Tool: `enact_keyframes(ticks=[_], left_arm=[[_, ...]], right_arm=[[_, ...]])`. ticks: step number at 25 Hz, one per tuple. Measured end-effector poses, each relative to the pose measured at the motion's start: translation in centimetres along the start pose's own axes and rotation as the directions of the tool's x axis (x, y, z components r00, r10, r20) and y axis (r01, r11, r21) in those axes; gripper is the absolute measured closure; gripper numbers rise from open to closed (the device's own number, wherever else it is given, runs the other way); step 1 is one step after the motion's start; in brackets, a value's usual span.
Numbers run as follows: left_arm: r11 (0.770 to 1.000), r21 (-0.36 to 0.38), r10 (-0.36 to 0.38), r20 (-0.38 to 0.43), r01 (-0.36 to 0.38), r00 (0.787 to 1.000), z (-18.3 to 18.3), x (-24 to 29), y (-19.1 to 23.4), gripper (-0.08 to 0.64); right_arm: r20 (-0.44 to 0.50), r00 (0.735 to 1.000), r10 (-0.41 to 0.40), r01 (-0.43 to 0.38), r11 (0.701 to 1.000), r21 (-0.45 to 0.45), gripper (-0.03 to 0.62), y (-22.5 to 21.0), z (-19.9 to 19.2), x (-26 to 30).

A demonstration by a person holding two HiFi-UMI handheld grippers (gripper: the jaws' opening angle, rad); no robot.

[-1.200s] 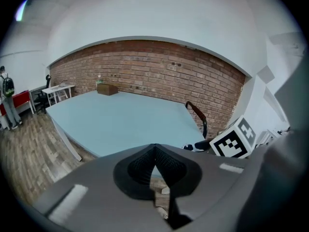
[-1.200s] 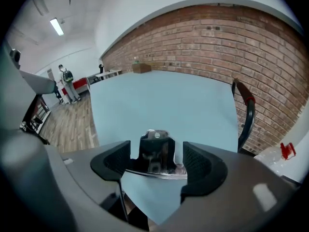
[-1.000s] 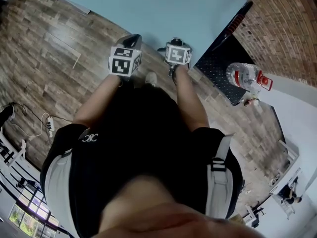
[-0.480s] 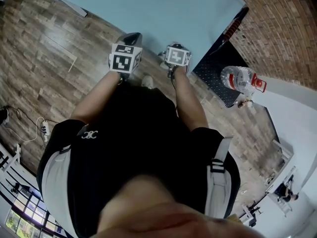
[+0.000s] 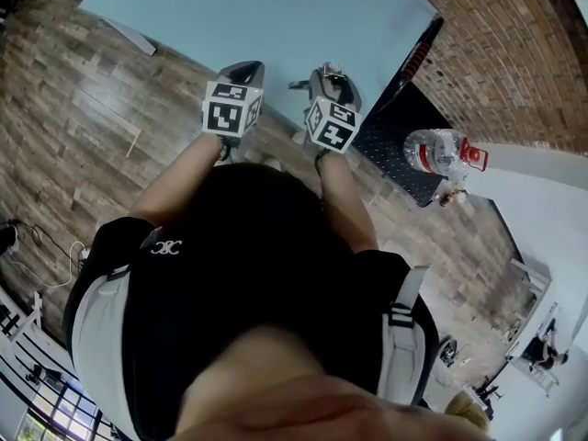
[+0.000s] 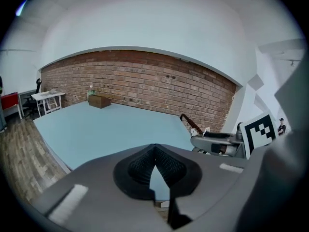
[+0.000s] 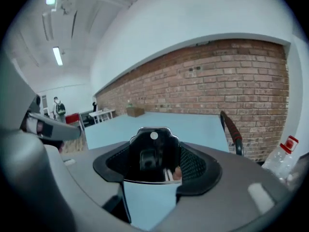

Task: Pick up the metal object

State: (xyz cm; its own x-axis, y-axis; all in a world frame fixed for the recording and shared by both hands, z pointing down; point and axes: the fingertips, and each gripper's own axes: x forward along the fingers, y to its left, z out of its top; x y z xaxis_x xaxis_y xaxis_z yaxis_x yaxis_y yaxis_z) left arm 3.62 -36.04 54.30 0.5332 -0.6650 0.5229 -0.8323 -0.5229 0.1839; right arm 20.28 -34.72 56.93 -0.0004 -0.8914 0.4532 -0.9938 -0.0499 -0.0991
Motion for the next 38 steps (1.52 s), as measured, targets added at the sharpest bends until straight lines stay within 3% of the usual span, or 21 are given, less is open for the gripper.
enact_keyframes(ticks=[5, 10, 27, 38], left_arm=[[0.999, 0.005, -0.035, 0.058, 0.035, 0.998, 2.2, -0.5, -1.4, 0.56], [0.999, 0.03, -0.028, 0.09, 0.026, 0.996, 3.8, -0.5, -1.3, 0.56], [0.999, 0.041, -0.009, 0.103, 0.004, 0.995, 5.1, -0.2, 0.3, 0.56], [0.999, 0.038, -0.033, 0.092, 0.03, 0.995, 4.3, -0.5, -0.3, 0.56]], right_arm=[[0.212, 0.977, -0.006, -0.001, 0.999, 0.037, 0.291, -0.5, 6.5, -3.7], [0.298, 0.955, 0.0, -0.024, 0.997, 0.074, 0.291, -0.9, 9.7, -5.5], [0.289, 0.957, 0.001, -0.003, 1.0, 0.008, 0.291, 0.3, 10.1, -3.9], [0.249, 0.968, -0.003, -0.003, 1.0, 0.025, 0.291, 0.3, 8.8, -3.9]])
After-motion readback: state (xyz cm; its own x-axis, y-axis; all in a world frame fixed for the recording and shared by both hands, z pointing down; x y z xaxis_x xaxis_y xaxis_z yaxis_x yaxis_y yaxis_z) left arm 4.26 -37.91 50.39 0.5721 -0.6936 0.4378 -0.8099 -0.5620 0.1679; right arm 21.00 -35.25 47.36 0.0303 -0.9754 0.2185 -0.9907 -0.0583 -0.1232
